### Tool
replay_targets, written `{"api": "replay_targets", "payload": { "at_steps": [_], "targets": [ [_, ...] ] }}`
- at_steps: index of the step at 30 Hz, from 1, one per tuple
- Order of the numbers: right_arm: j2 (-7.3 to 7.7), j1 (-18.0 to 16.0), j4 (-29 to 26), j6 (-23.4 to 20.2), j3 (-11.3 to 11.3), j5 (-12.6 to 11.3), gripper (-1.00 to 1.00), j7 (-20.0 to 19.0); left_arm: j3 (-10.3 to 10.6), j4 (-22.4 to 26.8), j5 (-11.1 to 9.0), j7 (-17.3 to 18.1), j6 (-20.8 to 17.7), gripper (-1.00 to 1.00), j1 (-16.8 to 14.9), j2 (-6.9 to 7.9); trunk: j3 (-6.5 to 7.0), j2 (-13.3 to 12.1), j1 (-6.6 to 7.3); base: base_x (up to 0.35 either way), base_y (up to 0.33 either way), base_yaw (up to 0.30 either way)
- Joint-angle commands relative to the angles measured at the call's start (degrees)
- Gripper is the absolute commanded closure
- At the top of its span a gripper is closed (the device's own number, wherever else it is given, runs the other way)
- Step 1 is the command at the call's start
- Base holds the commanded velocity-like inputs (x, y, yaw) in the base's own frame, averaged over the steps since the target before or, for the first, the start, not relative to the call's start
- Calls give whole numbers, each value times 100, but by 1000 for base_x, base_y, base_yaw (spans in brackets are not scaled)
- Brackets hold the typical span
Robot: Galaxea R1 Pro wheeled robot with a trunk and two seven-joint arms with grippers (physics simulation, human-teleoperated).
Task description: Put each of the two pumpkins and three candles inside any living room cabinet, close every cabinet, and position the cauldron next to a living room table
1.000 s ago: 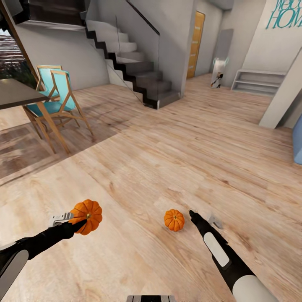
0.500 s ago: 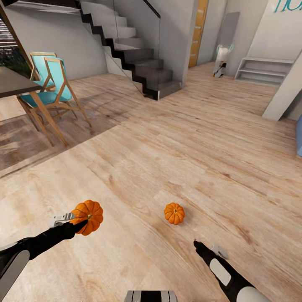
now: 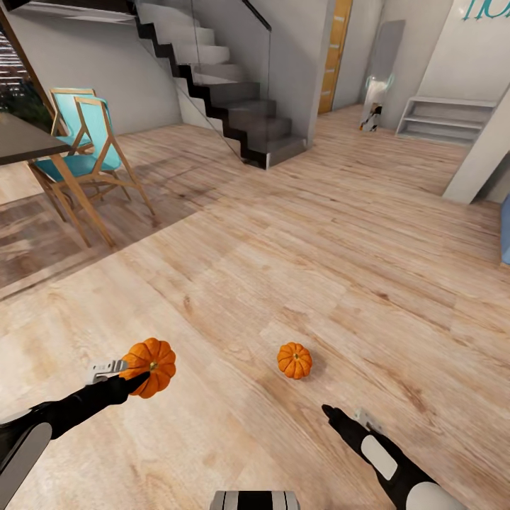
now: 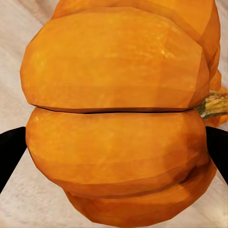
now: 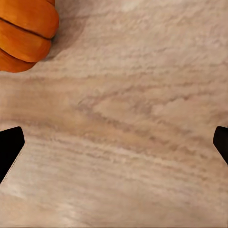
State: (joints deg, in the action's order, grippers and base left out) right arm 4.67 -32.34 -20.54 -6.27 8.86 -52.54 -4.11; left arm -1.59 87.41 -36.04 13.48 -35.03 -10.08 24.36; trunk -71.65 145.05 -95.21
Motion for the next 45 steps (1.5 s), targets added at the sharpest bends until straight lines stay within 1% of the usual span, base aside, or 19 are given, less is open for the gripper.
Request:
{"api": "replay_targets", "payload": {
  "at_steps": [1, 9, 12, 14, 15, 16, 20, 21, 23, 28, 34, 36, 38, 40, 41, 45],
  "targets": [
    [2, -7, -3, -19, 18, -33, -100, -39, -5, 4, -25, 14, -41, 100, -3, -4, -4, 2, 1, 59, 7, 0],
    [-6, -32, -9, -9, 11, -45, -100, -79, -6, 4, -26, 14, -44, 100, -3, -1, -4, 2, 1, 123, 29, 0],
    [3, -40, -7, -19, 11, -46, -100, -154, -2, 4, -26, 14, -44, 100, -3, -3, -4, 2, 1, 112, 3, 0],
    [70, -93, 61, -206, 11, -44, -100, -562, 5, 4, -26, 14, -42, 100, -3, -8, -4, 2, 1, 64, 1, 0],
    [87, -103, 92, -265, 11, -45, -100, -673, 9, 4, -24, 14, -41, 100, -3, -8, -4, 2, 1, 40, 0, 0],
    [127, -122, 168, -370, 11, -45, -100, -910, 17, 4, -22, 14, -41, 100, -3, -9, -4, 2, 1, 25, 0, 0],
    [280, -304, 643, -592, 11, -44, -100, -1859, 33, 4, -25, 14, -39, 100, -3, -10, -4, 2, 1, 9, 0, 0],
    [292, -331, 729, -604, 11, -43, -100, -1993, 34, 4, -26, 14, -39, 100, -3, -10, -4, 2, 1, 2, 0, 0],
    [308, -363, 834, -615, 11, -41, -100, -2178, 35, 4, -26, 14, -39, 100, -3, -10, -4, 2, 1, 1, 0, 0],
    [314, -377, 885, -620, 11, -43, -100, -2299, 40, -1, -23, 14, -39, 100, -3, -10, -4, 2, 1, 77, 37, 0],
    [344, -379, 929, -639, -3, -46, -100, -2821, 44, -4, -18, 14, -39, 100, -3, -10, -4, 2, 1, 92, 40, 0],
    [347, -379, 928, -707, -5, -49, -100, -2974, 43, -4, -18, 14, -39, 100, -3, -10, -4, 2, 1, 13, 5, 0],
    [352, -379, 923, -793, -6, -108, -100, -3180, 44, -6, -17, 11, -42, 100, -3, -10, -4, 2, 1, 99, 52, 0],
    [356, -379, 916, -860, -5, -249, -100, -3358, 44, -6, -15, 8, -46, 100, -3, -10, -4, 2, 1, 180, 90, 0],
    [357, -379, 916, -887, -2, -324, -100, -3409, 42, -5, -14, 8, -45, 100, -3, -10, -4, 2, 1, 107, 53, 0],
    [359, -379, 908, -927, -4, -458, -100, -3485, 44, 2, -17, 13, -45, 100, -3, -10, -4, 2, 1, 50, 25, 0]
  ]
}}
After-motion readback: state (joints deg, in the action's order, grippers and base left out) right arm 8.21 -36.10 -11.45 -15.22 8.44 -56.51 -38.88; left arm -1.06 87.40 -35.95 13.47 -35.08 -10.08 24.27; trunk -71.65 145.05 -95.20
